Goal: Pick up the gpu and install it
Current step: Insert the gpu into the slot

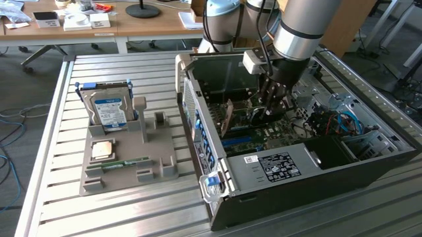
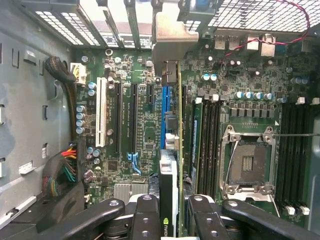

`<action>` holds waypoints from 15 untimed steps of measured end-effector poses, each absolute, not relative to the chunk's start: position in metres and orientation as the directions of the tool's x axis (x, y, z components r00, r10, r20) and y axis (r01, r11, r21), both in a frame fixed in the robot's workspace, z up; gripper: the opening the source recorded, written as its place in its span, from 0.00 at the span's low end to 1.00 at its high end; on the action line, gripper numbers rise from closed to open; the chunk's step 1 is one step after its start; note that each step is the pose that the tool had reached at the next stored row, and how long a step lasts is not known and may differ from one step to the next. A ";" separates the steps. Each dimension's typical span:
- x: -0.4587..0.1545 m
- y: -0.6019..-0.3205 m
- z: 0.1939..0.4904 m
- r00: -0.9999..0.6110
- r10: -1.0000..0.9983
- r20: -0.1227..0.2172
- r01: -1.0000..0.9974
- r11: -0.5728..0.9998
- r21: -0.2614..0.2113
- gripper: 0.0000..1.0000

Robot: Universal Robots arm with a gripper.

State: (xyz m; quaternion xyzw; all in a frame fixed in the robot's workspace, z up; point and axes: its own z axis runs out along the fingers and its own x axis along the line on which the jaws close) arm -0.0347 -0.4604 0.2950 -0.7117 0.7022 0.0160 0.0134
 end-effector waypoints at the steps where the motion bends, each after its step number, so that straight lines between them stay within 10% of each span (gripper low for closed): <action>1: -0.035 -0.460 0.295 0.013 -0.999 -0.042 -1.000 -0.014 0.003 0.27; 15: -0.036 -0.460 0.284 0.013 -0.999 -0.041 -1.000 -0.014 0.003 0.27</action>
